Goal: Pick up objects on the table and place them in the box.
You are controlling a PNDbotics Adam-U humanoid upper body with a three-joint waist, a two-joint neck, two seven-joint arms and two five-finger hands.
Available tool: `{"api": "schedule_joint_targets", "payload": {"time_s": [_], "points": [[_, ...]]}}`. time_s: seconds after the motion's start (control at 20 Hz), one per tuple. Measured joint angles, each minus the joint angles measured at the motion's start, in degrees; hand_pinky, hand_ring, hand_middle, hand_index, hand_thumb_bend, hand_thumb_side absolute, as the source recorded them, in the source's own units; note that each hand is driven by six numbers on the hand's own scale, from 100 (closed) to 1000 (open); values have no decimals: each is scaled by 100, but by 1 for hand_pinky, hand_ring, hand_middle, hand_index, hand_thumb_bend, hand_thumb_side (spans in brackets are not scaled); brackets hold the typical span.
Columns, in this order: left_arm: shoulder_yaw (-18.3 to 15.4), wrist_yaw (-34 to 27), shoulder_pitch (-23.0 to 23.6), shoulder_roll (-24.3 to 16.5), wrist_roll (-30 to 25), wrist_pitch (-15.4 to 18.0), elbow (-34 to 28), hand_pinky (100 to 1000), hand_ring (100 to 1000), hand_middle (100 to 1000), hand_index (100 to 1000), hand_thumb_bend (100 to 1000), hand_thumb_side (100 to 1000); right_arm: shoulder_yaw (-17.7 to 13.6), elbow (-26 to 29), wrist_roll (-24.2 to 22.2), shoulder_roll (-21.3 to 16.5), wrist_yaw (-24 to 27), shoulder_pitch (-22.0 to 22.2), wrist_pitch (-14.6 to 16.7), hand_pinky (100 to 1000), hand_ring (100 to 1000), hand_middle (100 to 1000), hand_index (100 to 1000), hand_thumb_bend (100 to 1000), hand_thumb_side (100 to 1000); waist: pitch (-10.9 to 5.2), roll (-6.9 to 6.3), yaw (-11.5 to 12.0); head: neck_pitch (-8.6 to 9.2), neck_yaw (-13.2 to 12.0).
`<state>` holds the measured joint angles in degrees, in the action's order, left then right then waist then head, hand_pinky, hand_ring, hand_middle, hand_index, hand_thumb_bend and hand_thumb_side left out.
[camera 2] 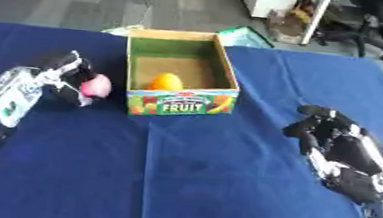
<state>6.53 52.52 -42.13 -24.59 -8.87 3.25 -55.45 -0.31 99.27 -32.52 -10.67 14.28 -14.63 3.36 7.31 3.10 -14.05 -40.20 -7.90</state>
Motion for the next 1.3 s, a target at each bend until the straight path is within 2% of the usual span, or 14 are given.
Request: {"api": "schedule_joint_targets", "payload": {"time_s": [0.1,0.2,0.4,0.55,0.95,1.15,1.3], "points": [[0,-41,0,19,394,-74,7,480,462,297,431,198,148,0,0,-1,0,0,0,-1,759,689,511,800,100,110,0,0,0,0,4],[0,-139,0,34,766,-140,-2,470,454,281,416,152,151,0,0,-1,0,0,0,-1,759,689,511,800,100,110,1,-1,-1,0,9],[36,-418,4,35,1157,-208,-150,471,457,275,412,109,154,0,0,-1,0,0,0,-1,759,689,511,800,100,110,5,-3,-2,0,31],[54,-666,1,8,1142,-219,-413,469,459,273,411,100,155,0,0,-2,0,0,0,-2,759,689,511,801,100,110,5,-9,-7,0,41],[76,-1511,-35,-119,672,-375,-1148,465,467,278,416,103,138,0,-1,0,0,0,0,-6,759,690,511,801,100,112,-4,-13,-15,0,44],[116,-1659,-239,-100,612,-408,-1200,477,484,306,443,140,130,2,-4,-4,0,0,0,-11,759,690,511,801,100,118,-8,-9,-42,-1,37],[172,-1556,-516,35,569,-347,-1003,491,506,351,484,170,127,35,-14,-30,0,2,0,-11,759,690,511,801,100,117,-10,19,-74,-2,-8]]}}
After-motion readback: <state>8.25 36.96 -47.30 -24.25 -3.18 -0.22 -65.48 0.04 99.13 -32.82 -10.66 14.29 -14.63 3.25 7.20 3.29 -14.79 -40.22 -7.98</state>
